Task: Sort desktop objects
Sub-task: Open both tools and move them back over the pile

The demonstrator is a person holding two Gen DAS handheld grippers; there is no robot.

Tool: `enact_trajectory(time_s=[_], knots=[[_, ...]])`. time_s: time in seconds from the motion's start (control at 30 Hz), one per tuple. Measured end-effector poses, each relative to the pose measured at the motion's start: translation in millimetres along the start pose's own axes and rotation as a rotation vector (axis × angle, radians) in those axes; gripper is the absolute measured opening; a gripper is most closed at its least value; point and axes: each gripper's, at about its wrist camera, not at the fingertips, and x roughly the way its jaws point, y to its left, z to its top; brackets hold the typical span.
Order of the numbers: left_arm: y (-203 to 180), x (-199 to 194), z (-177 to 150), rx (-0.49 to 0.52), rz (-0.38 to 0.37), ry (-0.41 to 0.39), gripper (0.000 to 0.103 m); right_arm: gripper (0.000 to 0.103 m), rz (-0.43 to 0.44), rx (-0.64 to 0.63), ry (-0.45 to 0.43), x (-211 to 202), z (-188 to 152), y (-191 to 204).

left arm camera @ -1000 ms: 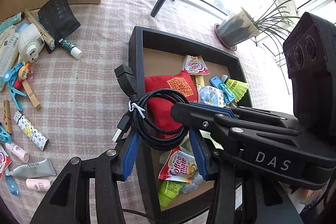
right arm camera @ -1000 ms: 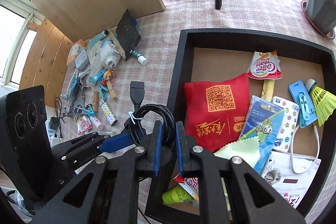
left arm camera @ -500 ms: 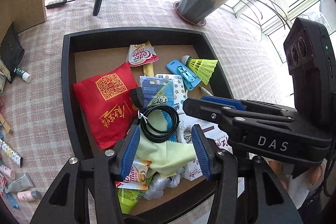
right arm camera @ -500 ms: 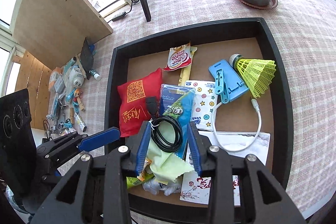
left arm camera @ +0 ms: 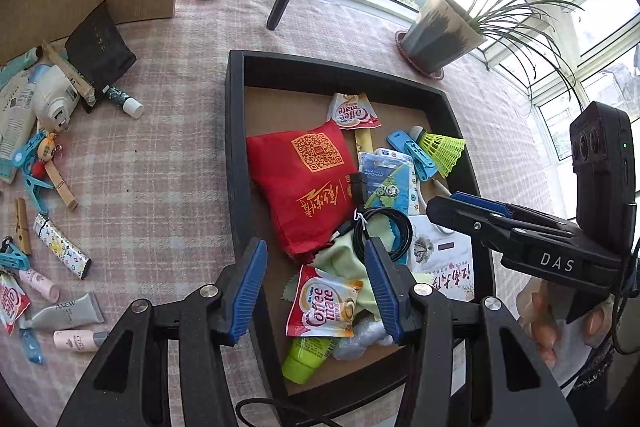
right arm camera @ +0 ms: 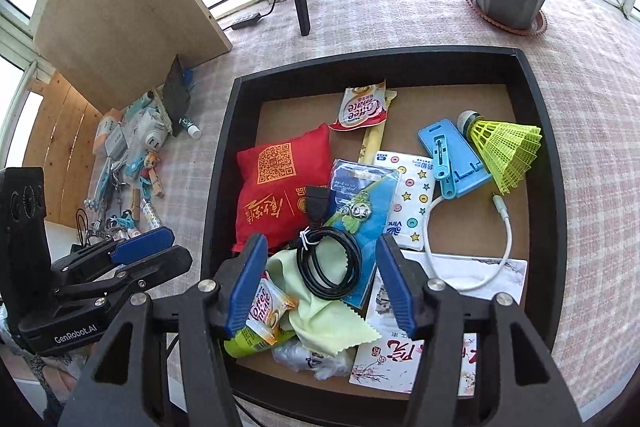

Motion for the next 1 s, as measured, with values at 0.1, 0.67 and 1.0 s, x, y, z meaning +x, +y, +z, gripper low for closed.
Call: enact_trajectory(time_s=[0.1,0.67,1.0], knots=[[24.9,-10.4,-7.6,-0.05,0.026,-0.019,0.049,0.056,-0.011,-0.077,-0.002,4.5,-1.6,18.2],[225.9,-101.7,-83.8,-0.501,0.183,-0.16,0.049,0.056,0.004,-0.319,0.088,50.5,-7.6,130.7],[326.1,-150.6,-104.7,-0.753,0.223,-0.237,0.053,0.056,0.024,-0.442,0.105,86.7,-6.1,213.5]])
